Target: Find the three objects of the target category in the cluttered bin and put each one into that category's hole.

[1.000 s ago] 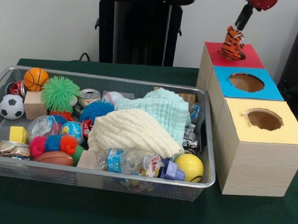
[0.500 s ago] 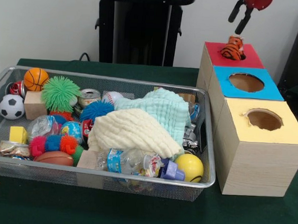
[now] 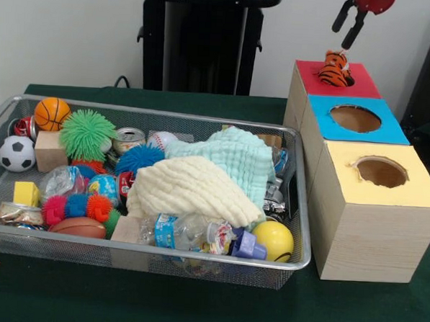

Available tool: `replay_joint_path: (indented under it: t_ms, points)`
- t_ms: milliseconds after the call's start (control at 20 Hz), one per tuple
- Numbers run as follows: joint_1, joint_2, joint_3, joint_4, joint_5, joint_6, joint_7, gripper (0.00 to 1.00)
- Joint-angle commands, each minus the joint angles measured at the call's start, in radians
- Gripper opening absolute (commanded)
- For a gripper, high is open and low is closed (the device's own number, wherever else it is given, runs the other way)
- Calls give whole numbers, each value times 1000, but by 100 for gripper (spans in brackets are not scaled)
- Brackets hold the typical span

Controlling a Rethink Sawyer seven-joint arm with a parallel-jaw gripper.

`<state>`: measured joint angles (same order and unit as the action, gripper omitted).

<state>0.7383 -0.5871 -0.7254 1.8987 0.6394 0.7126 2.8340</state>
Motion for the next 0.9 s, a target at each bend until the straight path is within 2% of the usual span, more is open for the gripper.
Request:
replay_joint_path:
  t_ms: [50,200,250,450,500,750,900]
  points:
    - [-8,-10,83,15,34,56,272,100]
    - [-31,-21,44,-31,-4,106,239,100]
    - [-54,-18,34,-44,-19,91,204,100]
    - [-120,-14,83,-42,-10,33,133,100]
    - [-130,-18,94,-45,-21,40,126,0]
    - [-111,4,81,-60,-21,69,195,0]
    - [-112,-3,92,-54,-14,81,204,0]
